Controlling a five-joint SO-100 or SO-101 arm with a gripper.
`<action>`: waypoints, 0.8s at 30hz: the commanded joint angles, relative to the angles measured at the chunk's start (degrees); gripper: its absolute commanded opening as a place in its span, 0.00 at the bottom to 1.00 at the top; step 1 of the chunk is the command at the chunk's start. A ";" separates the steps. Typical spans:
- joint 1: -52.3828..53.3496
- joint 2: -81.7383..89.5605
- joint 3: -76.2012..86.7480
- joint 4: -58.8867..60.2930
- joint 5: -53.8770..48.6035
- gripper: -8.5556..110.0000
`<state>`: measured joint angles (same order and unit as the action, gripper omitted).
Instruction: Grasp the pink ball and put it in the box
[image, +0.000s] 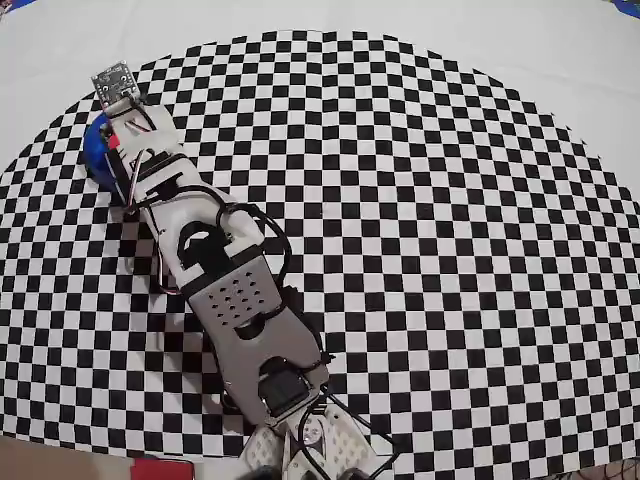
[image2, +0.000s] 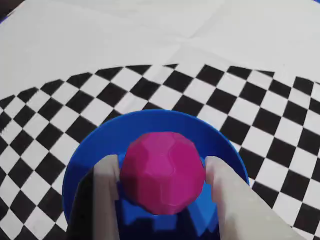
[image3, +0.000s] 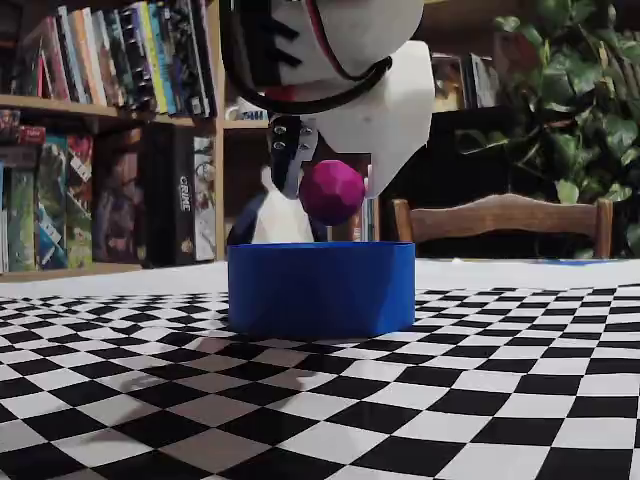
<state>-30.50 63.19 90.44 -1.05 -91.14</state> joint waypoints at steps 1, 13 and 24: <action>-0.62 0.44 -2.81 0.35 0.53 0.07; -0.70 0.09 -2.81 0.53 0.70 0.07; -0.79 0.00 -2.99 0.53 0.70 0.07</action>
<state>-30.94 62.49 89.82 -0.70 -90.79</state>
